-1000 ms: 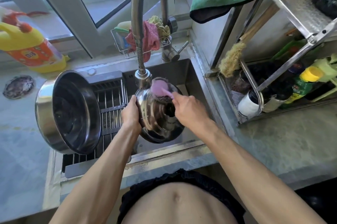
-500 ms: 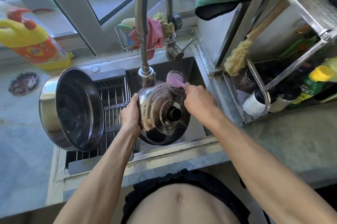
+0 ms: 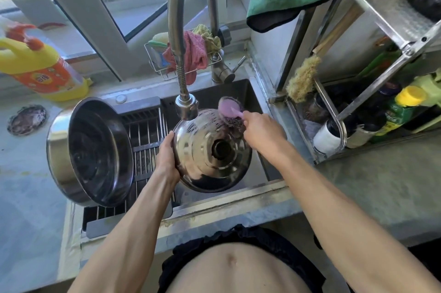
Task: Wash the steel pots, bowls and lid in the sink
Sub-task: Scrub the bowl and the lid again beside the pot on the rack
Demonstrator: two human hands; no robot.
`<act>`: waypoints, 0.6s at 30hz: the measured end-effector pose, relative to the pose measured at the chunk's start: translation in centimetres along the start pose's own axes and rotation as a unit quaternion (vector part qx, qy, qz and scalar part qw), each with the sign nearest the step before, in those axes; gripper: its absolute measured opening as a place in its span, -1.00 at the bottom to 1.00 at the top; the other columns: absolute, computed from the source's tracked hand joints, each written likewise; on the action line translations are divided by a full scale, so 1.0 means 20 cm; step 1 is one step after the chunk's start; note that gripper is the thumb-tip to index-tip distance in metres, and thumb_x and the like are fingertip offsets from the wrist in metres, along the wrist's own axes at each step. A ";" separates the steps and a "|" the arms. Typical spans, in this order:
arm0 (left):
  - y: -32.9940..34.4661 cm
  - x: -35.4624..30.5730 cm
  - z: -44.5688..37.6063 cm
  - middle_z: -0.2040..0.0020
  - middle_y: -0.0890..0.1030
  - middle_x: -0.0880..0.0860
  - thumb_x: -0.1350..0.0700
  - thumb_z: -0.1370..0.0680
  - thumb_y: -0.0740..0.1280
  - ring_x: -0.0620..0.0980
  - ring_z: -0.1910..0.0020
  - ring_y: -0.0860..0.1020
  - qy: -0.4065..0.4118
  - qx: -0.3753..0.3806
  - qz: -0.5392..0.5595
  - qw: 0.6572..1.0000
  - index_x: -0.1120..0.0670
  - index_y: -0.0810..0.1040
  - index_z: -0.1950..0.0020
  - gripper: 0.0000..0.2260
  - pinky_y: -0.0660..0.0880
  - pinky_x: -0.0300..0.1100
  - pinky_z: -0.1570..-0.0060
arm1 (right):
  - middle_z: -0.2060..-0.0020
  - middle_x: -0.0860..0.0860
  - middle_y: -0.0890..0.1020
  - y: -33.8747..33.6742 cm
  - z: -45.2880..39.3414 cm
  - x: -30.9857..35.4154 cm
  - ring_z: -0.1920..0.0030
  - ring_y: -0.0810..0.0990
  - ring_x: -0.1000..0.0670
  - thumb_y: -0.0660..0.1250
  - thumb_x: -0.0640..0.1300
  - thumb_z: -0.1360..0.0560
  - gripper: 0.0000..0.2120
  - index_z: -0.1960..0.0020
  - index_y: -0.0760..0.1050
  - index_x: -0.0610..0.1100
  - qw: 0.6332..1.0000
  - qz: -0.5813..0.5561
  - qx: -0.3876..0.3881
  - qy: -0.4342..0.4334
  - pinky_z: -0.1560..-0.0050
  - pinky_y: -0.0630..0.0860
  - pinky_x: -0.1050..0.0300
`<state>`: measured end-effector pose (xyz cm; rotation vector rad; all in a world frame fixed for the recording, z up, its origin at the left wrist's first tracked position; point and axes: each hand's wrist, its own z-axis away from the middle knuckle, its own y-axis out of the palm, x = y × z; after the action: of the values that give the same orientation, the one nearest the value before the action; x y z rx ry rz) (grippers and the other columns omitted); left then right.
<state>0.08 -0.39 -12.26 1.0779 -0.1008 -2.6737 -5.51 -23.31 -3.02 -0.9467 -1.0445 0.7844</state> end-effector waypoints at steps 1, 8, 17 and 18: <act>0.00 0.00 0.00 -0.14 0.72 0.12 -0.18 -0.50 0.43 0.16 -0.14 0.69 0.003 -0.001 0.004 1.000 0.11 0.67 -0.25 -0.53 0.59 0.16 -0.22 | -0.05 -0.14 0.62 0.00 -0.01 -0.02 0.01 0.60 -0.21 0.12 -0.22 -0.60 -0.60 -0.39 0.42 0.02 1.000 0.013 -0.004 0.014 0.17 0.45 -0.02; -0.03 0.00 -0.02 -0.18 0.71 0.14 -0.24 -0.42 0.43 0.16 -0.16 0.68 -0.006 -0.004 0.005 1.000 0.10 0.65 -0.31 -0.42 0.63 0.12 -0.13 | 0.00 -0.07 0.64 0.02 0.01 -0.04 0.11 0.60 -0.12 0.16 -0.18 -0.61 -0.60 -0.39 0.42 0.12 1.000 -0.015 0.010 -0.011 0.24 0.43 0.06; -0.04 0.03 -0.04 -0.21 0.69 0.16 -0.21 -0.50 0.38 0.23 -0.20 0.66 -0.053 0.008 0.075 0.996 0.03 0.63 -0.35 -0.50 0.57 0.28 -0.18 | 0.00 -0.10 0.65 0.04 0.00 -0.07 0.13 0.59 -0.15 0.16 -0.23 -0.59 -0.56 -0.40 0.42 0.10 0.999 -0.027 0.009 0.021 0.26 0.41 0.10; -0.05 0.03 -0.04 -0.23 0.68 0.15 -0.22 -0.47 0.41 0.23 -0.21 0.65 -0.055 0.009 0.078 0.995 0.03 0.63 -0.36 -0.46 0.55 0.30 -0.22 | 0.03 -0.09 0.64 0.05 0.02 -0.06 0.18 0.57 -0.13 0.15 -0.21 -0.61 -0.54 -0.43 0.39 0.16 0.999 -0.037 0.019 -0.007 0.31 0.39 0.11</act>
<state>0.07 0.42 -13.45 0.8895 -0.2200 -2.5944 -6.39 -23.84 -4.14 -0.8667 -1.0668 0.7482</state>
